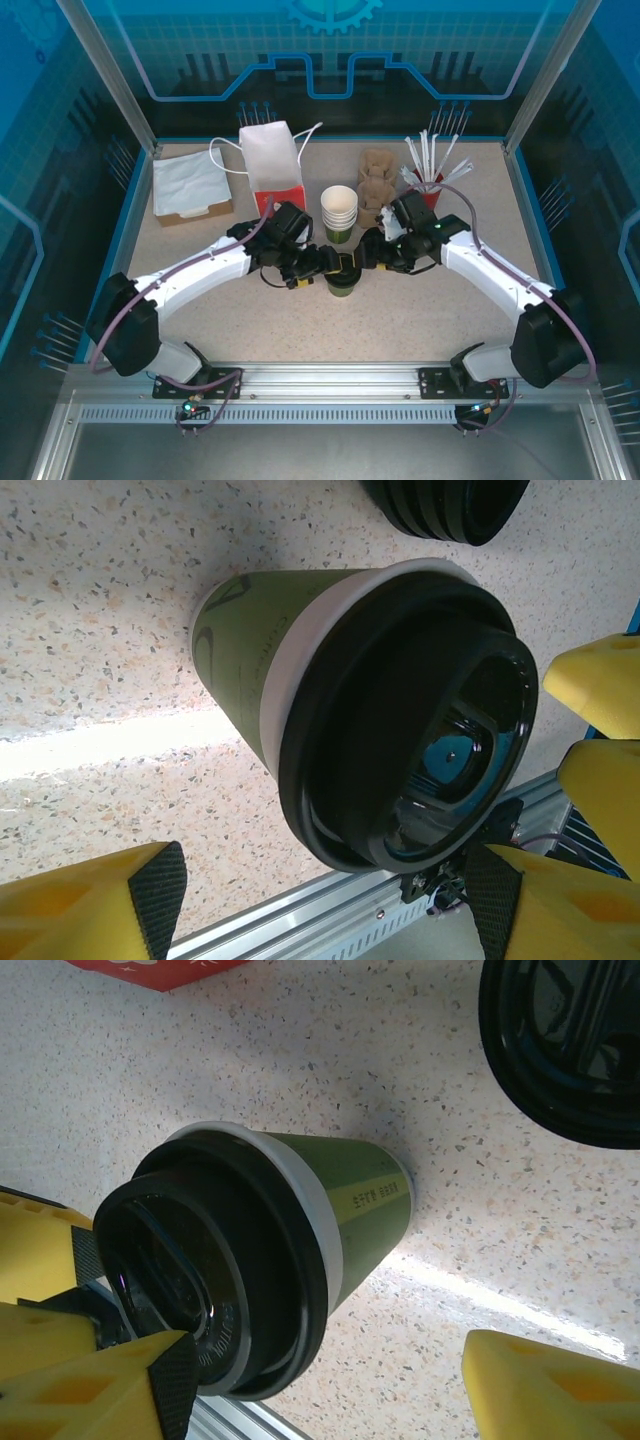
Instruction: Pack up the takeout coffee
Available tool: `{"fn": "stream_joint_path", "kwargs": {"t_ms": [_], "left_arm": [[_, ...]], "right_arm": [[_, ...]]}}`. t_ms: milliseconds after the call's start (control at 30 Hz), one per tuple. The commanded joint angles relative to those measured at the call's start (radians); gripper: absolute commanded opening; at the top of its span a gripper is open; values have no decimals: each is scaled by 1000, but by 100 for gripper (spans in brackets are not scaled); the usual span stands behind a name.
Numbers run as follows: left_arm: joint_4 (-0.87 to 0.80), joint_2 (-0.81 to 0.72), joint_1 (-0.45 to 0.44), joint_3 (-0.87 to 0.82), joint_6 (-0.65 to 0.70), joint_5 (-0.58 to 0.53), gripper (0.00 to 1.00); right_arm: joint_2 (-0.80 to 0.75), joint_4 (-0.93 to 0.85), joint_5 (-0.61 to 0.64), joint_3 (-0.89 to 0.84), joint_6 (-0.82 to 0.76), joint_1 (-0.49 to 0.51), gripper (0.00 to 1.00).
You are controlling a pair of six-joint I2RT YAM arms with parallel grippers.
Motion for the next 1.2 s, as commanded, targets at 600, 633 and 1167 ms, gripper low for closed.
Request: {"fn": "stream_joint_path", "kwargs": {"t_ms": [600, 633, 1167], "left_arm": [[-79, 96, -5, 63, 78, -98, 76], [-80, 99, -4, 65, 78, -101, 76], [-99, 89, -4, 90, 92, -150, 80]], "right_arm": [[92, 25, 28, 70, 15, 29, 66], [96, 19, 32, 74, 13, 29, 66], [90, 92, -37, 66, 40, 26, 62]]}}
